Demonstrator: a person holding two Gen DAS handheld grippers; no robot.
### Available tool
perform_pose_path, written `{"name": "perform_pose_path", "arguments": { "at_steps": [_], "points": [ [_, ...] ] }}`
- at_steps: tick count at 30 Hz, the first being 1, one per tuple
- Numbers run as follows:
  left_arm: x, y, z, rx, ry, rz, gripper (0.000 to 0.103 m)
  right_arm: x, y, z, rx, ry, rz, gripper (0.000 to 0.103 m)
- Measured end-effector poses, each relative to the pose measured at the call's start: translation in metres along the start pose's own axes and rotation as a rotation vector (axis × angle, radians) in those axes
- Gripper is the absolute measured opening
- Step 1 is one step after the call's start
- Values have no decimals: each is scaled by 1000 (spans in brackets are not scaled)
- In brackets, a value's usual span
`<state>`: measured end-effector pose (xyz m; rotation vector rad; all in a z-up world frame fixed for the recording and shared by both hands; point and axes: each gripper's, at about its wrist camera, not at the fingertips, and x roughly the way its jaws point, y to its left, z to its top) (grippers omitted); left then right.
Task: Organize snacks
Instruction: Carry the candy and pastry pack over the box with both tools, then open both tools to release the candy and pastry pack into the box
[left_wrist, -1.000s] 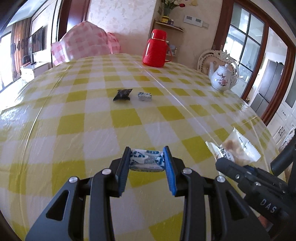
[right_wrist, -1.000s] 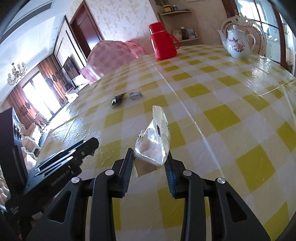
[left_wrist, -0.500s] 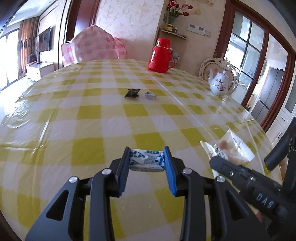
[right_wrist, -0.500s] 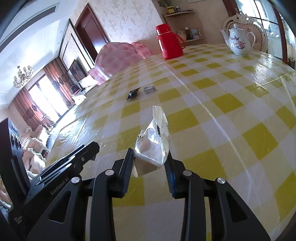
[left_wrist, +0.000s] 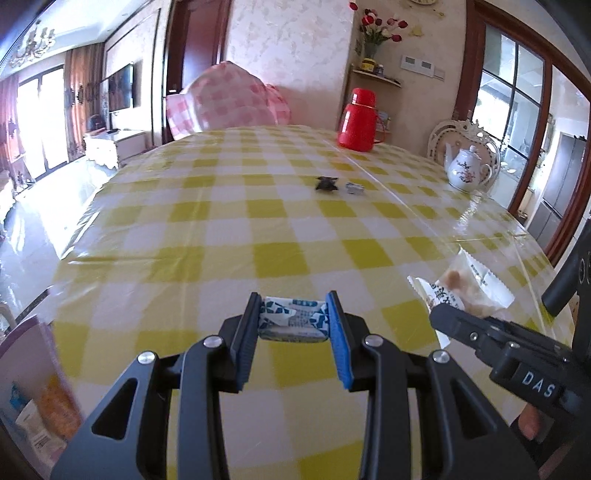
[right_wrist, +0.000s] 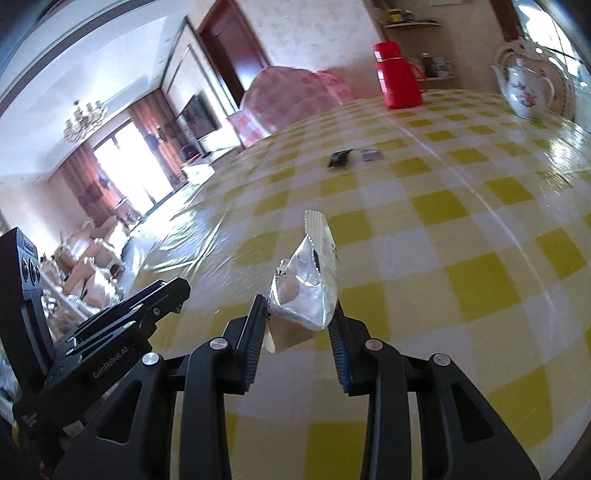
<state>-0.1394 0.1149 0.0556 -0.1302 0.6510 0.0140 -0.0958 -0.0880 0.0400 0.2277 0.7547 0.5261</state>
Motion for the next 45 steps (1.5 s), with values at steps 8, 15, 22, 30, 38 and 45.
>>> {"name": "perform_pose_path", "arguments": {
  "at_steps": [8, 15, 22, 30, 38, 45],
  "points": [
    [-44, 44, -21, -15, -19, 79, 36, 2, 58, -26, -140, 54, 78, 33],
    [-79, 81, -30, -27, -45, 139, 36, 0, 114, -52, -268, 89, 133, 33],
    [-110, 130, -42, -57, -40, 227, 36, -6, 175, -82, -404, 121, 191, 33],
    [-132, 179, -52, -57, -2, 314, 36, -4, 231, -115, -545, 174, 232, 33],
    [-130, 209, -72, -31, 99, 334, 36, 1, 274, -145, -683, 210, 259, 33],
    [-125, 233, -87, 12, 193, 322, 36, 3, 291, -158, -731, 238, 282, 33]
  ]
}}
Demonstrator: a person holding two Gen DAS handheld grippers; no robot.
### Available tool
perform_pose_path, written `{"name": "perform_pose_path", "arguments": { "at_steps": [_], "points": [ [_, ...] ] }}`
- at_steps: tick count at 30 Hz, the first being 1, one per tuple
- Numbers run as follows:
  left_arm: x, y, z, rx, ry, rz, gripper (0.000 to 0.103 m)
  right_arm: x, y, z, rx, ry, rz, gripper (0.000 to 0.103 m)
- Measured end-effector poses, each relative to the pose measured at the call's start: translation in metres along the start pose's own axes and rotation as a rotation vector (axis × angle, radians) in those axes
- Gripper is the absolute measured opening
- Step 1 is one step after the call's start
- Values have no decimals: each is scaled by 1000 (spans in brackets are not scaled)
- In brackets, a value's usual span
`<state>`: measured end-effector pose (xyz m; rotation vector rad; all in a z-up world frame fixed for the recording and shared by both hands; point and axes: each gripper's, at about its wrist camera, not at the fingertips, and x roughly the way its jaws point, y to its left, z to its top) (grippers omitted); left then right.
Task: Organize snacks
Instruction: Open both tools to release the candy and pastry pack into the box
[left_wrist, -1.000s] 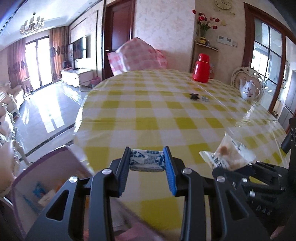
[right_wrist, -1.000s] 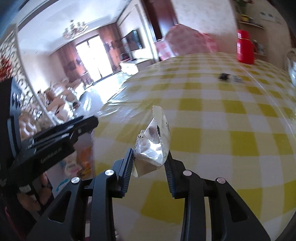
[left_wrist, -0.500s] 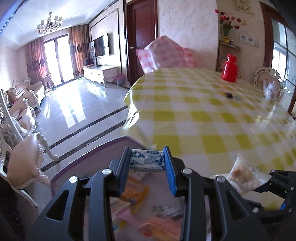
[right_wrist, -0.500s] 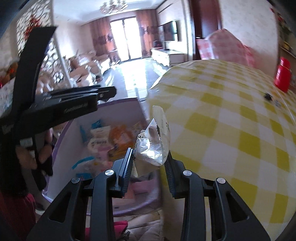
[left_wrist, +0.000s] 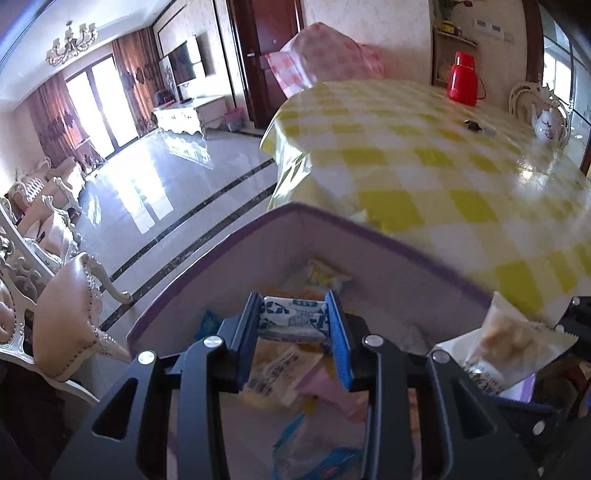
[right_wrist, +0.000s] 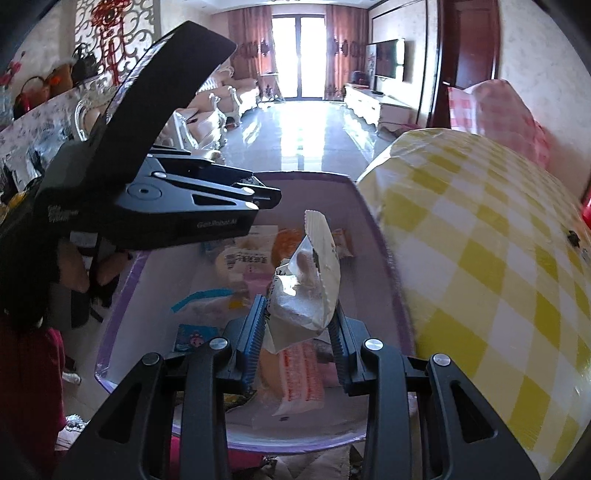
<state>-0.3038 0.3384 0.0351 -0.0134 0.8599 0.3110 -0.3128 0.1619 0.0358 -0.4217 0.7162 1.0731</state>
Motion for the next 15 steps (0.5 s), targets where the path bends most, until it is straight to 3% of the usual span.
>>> {"name": "perform_pose_path", "arguments": {
  "at_steps": [7, 15],
  "points": [
    [3, 21, -8, -17, 18, 16, 36, 10, 15, 2, -43, 15, 32, 33],
    [14, 15, -9, -9, 36, 19, 39, 12, 19, 3, -58, 10, 75, 35]
  ]
}}
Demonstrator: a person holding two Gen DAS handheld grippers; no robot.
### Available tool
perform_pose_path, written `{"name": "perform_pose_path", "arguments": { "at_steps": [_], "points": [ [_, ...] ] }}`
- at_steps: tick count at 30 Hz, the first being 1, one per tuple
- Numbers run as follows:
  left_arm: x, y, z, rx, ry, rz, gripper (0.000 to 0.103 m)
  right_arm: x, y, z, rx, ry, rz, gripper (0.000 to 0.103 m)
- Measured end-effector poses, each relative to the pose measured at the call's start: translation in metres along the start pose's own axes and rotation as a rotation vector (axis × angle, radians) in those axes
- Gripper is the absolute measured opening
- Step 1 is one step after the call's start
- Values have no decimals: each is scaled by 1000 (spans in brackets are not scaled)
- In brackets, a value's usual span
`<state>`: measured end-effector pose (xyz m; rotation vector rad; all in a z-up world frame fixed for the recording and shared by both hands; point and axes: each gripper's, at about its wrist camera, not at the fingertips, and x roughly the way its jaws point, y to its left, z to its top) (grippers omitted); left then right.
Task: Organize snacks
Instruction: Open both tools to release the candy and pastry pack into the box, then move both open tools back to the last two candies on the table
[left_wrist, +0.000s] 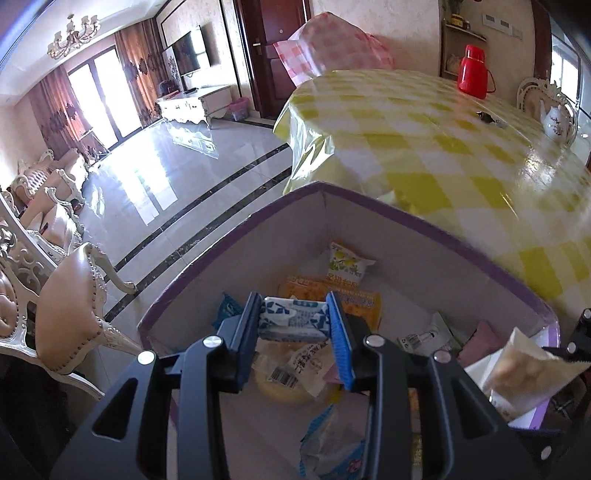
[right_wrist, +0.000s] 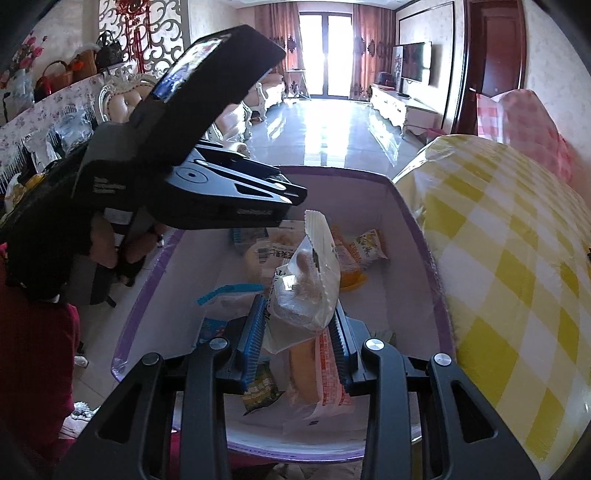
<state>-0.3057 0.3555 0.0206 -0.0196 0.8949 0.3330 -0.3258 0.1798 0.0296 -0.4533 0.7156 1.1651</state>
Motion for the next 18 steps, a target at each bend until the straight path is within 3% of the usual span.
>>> {"name": "perform_pose_path", "arguments": {
  "at_steps": [3, 6, 8, 13, 18],
  "points": [
    [0, -3, 2, -2, -7, 25, 67, 0, -5, 0, 27, -5, 23, 42],
    [2, -6, 3, 2, -7, 63, 79, -4, -12, 0, 59, -20, 28, 43],
    [4, -6, 4, -1, -2, 71, 81, -7, -19, -1, 77, -30, 19, 44],
    [5, -12, 10, 0, 3, 121, 93, -21, -50, -5, 160, -68, -7, 56],
    [2, -34, 22, 35, -2, 124, 94, -48, -101, -12, 276, -141, -61, 71]
  ]
}}
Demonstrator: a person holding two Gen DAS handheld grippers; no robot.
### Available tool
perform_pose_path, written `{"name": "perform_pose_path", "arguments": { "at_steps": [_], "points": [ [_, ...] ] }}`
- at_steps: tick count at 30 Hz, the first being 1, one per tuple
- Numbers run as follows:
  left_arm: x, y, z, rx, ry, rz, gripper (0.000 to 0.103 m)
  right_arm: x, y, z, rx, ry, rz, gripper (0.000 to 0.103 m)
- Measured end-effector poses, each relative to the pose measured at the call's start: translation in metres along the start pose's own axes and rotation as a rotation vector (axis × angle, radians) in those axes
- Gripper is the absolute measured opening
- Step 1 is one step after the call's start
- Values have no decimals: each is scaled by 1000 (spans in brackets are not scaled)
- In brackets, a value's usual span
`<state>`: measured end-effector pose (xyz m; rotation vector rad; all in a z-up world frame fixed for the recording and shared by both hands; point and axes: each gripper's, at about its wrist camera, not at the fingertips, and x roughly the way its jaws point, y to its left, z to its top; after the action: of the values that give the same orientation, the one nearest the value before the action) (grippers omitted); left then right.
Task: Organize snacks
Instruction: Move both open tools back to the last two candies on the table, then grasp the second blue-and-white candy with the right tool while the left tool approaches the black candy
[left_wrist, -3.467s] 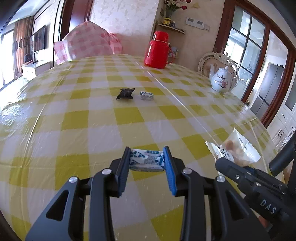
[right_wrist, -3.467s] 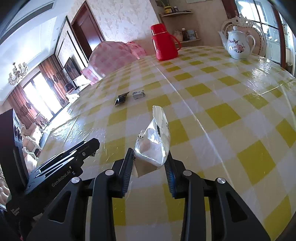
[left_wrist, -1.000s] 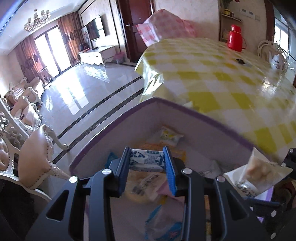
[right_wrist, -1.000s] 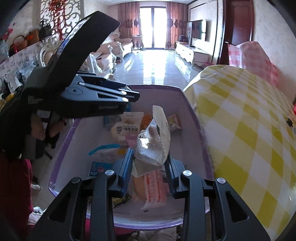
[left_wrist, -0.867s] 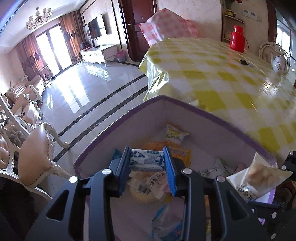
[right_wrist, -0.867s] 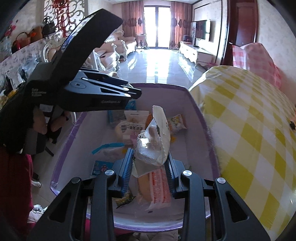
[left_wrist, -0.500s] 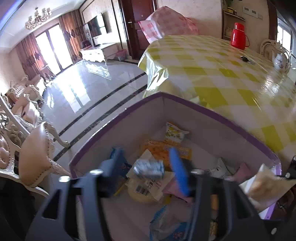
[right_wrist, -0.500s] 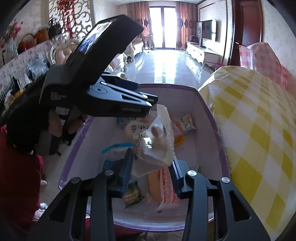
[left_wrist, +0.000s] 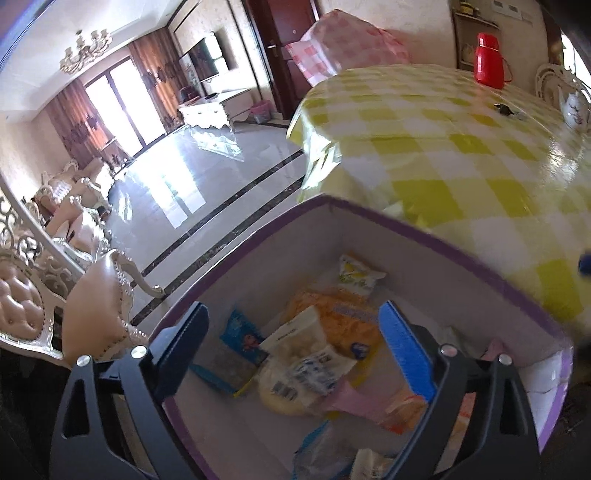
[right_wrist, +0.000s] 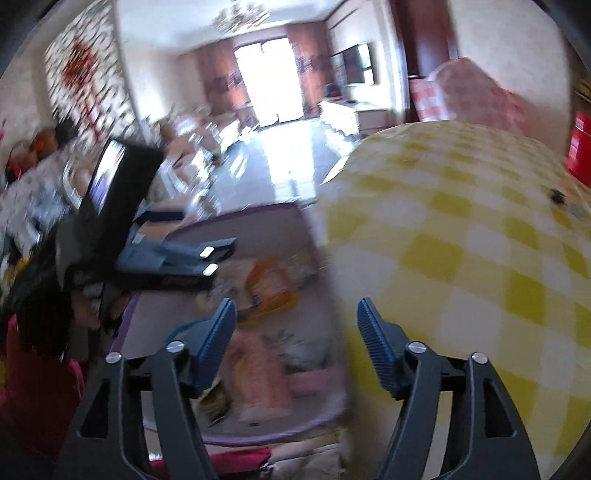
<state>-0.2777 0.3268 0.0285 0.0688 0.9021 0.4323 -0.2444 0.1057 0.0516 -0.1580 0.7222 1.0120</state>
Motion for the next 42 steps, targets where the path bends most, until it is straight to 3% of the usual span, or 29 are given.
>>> {"name": "perform_pose_path", "arguments": {
  "at_steps": [9, 14, 20, 25, 28, 31, 34, 42],
  "points": [
    [6, -84, 57, 96, 11, -121, 99, -45, -125, 10, 227, -113, -202, 85],
    [22, -156, 134, 87, 47, -260, 99, -74, -212, 18, 298, -149, -355, 87],
    [58, -252, 236, -89, -69, -348, 101, -80, -325, 15, 482, -128, -478, 87],
    [101, -312, 284, -292, -135, -354, 101, -77, -382, 6, 557, -109, -546, 86],
    [120, -334, 306, -358, -153, -361, 101, -72, -407, 6, 589, -105, -562, 80],
    [132, -337, 319, -384, -195, -373, 101, -62, -430, 15, 592, -98, -570, 76],
    [144, -329, 328, -386, -234, -339, 101, -38, -449, 39, 567, -79, -574, 70],
    [156, -286, 330, -491, -240, -270, 101, 35, -476, 110, 510, -56, -566, 64]
  ]
}}
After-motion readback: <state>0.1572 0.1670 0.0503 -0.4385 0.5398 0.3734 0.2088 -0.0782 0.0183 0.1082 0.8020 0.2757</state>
